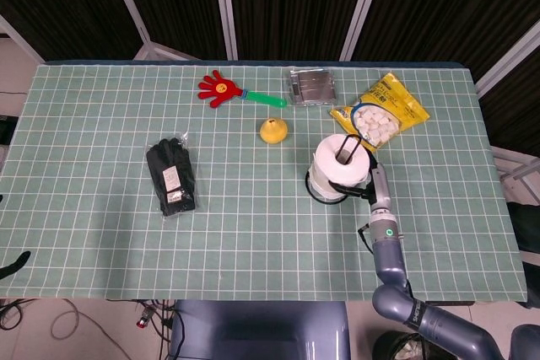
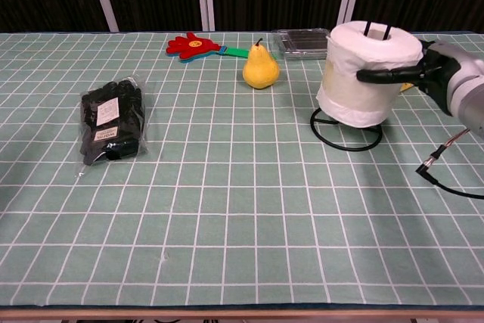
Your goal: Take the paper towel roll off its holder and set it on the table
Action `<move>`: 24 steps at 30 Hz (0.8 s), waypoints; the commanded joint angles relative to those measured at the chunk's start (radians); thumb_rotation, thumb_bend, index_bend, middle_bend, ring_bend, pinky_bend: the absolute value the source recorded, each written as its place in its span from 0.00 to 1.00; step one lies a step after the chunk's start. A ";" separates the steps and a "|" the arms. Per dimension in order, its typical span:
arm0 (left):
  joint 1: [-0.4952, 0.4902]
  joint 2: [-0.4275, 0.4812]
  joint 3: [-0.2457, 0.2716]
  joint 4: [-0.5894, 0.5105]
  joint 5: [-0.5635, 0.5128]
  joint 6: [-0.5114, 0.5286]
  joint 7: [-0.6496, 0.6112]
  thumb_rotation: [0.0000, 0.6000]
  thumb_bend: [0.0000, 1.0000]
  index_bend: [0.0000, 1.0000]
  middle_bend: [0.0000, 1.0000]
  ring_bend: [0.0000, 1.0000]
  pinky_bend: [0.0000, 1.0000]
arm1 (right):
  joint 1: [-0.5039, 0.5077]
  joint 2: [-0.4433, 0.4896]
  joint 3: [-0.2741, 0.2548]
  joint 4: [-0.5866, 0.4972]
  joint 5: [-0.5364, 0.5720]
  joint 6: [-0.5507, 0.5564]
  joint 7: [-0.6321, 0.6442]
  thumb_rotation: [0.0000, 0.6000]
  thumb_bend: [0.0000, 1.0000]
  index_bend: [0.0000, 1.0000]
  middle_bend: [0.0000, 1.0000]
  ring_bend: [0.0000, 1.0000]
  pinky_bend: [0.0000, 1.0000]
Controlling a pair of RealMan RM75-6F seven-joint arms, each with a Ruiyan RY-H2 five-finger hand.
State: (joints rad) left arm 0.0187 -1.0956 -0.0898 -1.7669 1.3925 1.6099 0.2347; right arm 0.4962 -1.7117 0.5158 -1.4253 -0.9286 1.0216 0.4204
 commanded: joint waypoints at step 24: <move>0.006 -0.005 0.006 -0.009 0.017 0.015 0.013 1.00 0.12 0.13 0.00 0.00 0.00 | -0.096 0.676 0.311 -0.516 0.180 0.025 -0.192 1.00 0.00 0.26 0.26 0.21 0.00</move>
State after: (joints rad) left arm 0.0246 -1.1009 -0.0837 -1.7762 1.4095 1.6248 0.2476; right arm 0.4073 -1.0793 0.7963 -1.9189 -0.7787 1.0463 0.2445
